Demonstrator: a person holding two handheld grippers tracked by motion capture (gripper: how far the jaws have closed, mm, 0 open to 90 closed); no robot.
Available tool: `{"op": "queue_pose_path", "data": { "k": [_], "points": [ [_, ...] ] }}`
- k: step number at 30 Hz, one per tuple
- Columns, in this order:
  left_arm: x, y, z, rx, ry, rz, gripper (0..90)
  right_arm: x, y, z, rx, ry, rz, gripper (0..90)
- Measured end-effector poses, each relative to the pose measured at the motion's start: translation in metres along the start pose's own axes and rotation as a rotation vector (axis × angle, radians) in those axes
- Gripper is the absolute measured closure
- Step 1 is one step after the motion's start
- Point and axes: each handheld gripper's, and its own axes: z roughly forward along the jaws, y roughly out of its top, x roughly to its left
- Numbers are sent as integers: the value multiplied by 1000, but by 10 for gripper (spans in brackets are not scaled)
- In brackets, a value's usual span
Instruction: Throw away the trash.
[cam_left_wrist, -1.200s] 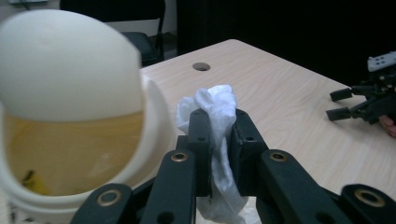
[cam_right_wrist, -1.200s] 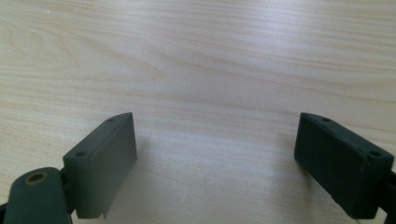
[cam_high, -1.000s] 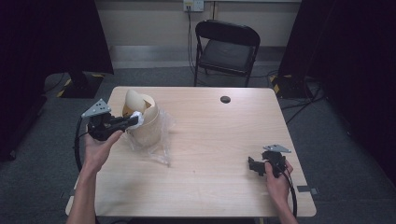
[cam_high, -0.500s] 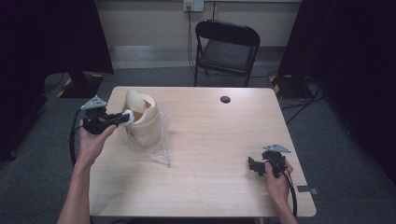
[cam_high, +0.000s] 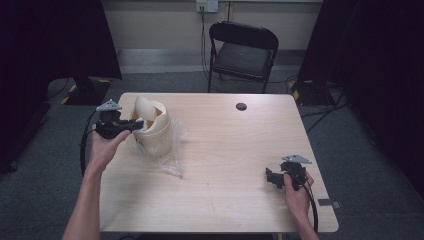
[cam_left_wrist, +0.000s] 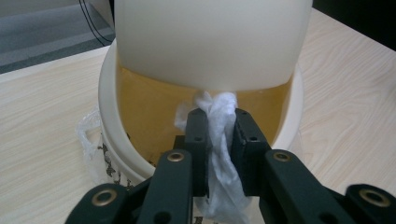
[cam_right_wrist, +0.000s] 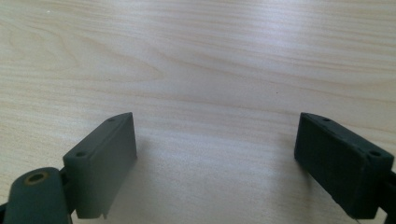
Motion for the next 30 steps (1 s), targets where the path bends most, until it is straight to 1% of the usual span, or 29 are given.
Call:
{"op": "queue_pose_path", "data": {
  "k": [2,4,7,8,11,14,17,18,19,21,23,27,29,30],
  "points": [
    [0,1,1,6,10,-2,787,0,0,0,0,0,0,121],
    [-2,2,3,16,18,11,786,0,0,0,0,0,0,121],
    [-1,2,8,21,19,0,785,0,0,0,0,0,0,121],
    [0,2,10,29,26,3,785,0,0,0,0,-1,2,121],
    [0,3,15,44,26,7,784,0,0,0,0,0,0,121],
    [0,6,21,74,34,21,779,0,0,0,0,-1,1,121],
    [1,6,27,80,25,9,773,0,0,0,0,0,0,121],
    [2,6,28,87,27,7,770,0,0,0,0,0,0,121],
    [2,5,30,84,18,-1,768,0,0,0,0,-1,1,121],
    [1,5,33,89,24,4,766,0,0,0,0,0,0,121],
    [-1,6,35,100,35,7,753,0,0,0,0,0,0,121],
    [-1,7,35,107,41,8,711,0,0,0,0,-1,1,121],
    [0,7,34,100,40,-4,680,0,0,0,0,-1,1,121],
    [0,7,34,101,39,-3,679,0,0,0,0,-1,1,121]
  ]
}}
